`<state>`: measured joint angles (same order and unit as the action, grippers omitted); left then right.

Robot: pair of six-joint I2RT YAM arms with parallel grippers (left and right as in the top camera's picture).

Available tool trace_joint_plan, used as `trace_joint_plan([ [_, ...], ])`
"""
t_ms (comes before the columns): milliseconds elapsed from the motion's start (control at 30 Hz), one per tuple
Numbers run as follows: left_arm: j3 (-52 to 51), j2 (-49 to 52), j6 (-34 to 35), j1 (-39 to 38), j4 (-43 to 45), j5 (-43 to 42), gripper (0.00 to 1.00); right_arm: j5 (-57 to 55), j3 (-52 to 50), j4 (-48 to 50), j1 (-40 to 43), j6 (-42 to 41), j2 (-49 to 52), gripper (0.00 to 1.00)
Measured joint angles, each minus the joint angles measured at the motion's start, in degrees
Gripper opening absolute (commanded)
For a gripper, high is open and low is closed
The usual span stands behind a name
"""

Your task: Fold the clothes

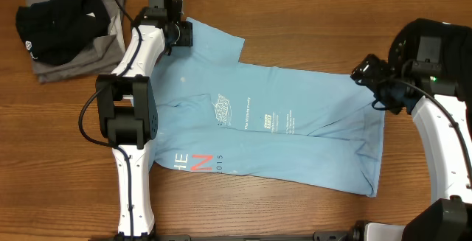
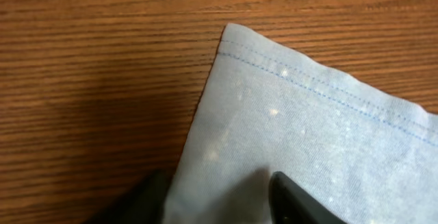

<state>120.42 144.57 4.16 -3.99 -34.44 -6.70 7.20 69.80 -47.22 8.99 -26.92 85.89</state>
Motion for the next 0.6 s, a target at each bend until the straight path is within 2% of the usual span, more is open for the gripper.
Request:
trace_joint_plan([
  [67, 0.0, 0.09, 0.13, 0.0, 0.0, -0.02, 0.11, -0.39, 0.0, 2.64, 0.0, 0.04, 0.0, 0.9],
  [100, 0.0, 0.11, 0.0, 0.0, -0.11, -0.02, 0.04, -0.66, 0.0, 3.67, 0.0, 0.11, 0.0, 0.91],
  [267, 0.0, 0.22, -0.09, 0.0, -0.28, -0.04, 0.04, -3.13, 0.0, 9.14, 0.0, 0.17, 0.0, 0.89],
  [400, 0.07, 0.22, -0.09, 0.0, -0.7, -0.17, 0.04, -5.9, 0.0, 11.3, 0.0, 0.17, 0.02, 0.84],
  [600, 0.39, 0.22, -0.09, 0.0, -2.01, -0.22, 0.04, -12.07, 0.0, 15.58, 0.11, 0.9, 3.76, 0.85],
])
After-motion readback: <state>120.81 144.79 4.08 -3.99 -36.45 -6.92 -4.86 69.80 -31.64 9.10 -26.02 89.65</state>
